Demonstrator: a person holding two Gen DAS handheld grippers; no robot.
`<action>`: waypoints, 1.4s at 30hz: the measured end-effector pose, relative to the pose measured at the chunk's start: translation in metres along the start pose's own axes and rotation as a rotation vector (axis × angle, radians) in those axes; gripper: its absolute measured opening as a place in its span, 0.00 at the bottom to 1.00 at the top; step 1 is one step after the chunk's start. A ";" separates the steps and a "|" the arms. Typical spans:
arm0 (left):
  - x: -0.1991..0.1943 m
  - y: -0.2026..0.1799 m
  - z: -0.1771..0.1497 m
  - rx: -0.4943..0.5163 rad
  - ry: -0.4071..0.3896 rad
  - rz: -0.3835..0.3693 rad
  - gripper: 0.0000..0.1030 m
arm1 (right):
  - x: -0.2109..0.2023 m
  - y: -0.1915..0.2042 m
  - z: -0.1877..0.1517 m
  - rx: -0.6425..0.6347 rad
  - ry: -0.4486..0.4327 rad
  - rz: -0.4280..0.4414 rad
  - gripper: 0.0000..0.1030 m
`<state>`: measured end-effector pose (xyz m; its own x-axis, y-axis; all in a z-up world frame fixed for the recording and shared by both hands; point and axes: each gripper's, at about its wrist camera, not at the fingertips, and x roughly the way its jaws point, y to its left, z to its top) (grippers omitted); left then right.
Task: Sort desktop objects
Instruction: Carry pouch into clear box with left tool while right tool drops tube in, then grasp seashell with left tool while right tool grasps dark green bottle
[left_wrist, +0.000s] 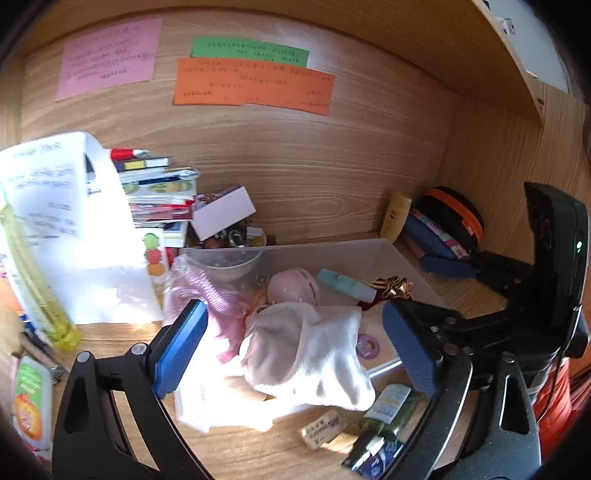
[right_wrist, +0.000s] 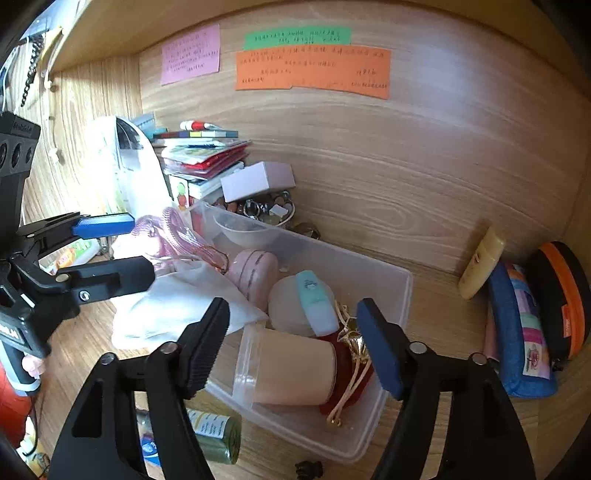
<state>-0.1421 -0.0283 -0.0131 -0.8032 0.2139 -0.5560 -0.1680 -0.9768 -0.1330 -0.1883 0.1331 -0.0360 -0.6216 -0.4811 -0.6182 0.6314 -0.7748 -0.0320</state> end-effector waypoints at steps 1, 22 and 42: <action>-0.004 -0.003 -0.001 0.014 -0.001 0.019 0.94 | -0.004 0.000 0.000 0.003 -0.002 -0.001 0.71; -0.041 -0.003 -0.079 0.072 0.139 0.139 0.95 | -0.056 0.030 -0.054 -0.003 -0.033 0.072 0.81; -0.029 -0.022 -0.139 0.123 0.286 0.136 0.95 | -0.007 0.053 -0.081 0.041 0.136 0.127 0.81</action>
<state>-0.0356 -0.0109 -0.1084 -0.6334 0.0594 -0.7715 -0.1521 -0.9872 0.0489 -0.1132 0.1290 -0.0971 -0.4678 -0.5182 -0.7160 0.6796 -0.7288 0.0834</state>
